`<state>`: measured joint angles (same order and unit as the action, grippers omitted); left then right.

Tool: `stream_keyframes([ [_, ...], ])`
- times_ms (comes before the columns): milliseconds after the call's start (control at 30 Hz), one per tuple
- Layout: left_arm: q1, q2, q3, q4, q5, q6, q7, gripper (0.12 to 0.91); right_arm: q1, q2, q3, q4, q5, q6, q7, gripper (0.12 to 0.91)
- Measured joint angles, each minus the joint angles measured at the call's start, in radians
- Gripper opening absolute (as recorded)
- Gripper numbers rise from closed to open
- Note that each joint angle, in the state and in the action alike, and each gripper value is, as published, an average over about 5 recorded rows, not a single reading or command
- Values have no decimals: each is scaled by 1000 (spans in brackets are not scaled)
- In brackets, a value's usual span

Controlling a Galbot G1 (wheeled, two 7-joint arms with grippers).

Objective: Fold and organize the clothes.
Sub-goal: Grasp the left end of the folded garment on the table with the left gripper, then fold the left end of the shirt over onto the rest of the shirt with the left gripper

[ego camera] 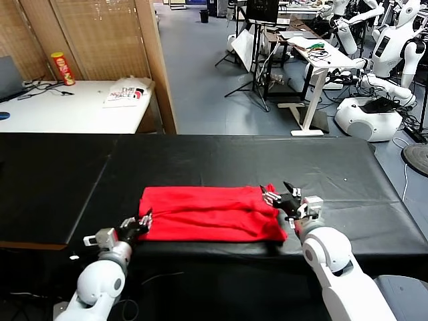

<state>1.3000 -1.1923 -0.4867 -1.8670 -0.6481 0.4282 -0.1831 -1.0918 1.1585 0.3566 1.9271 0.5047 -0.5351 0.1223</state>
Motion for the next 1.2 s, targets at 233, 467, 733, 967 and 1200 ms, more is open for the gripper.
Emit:
stream_keyframes([
  [233,0,28,-22,-8,12,1,25,162,-13,6,11,11,-10,-1,0,798],
  [467,20,126,-68,17,324,-80,97,159,-35,10,30,29,-12,0,0,798],
  [733,34,312,-129,36,421,-96,93,159,-54,27,26,48,-19,0,1,798],
  [967,11,295,-73,-59,327,-33,42,159,-70,31,36,53,-31,0,4,798],
  [1200,-40,187,65,-176,116,27,-44,159,-93,40,51,54,-51,1,4,798],
])
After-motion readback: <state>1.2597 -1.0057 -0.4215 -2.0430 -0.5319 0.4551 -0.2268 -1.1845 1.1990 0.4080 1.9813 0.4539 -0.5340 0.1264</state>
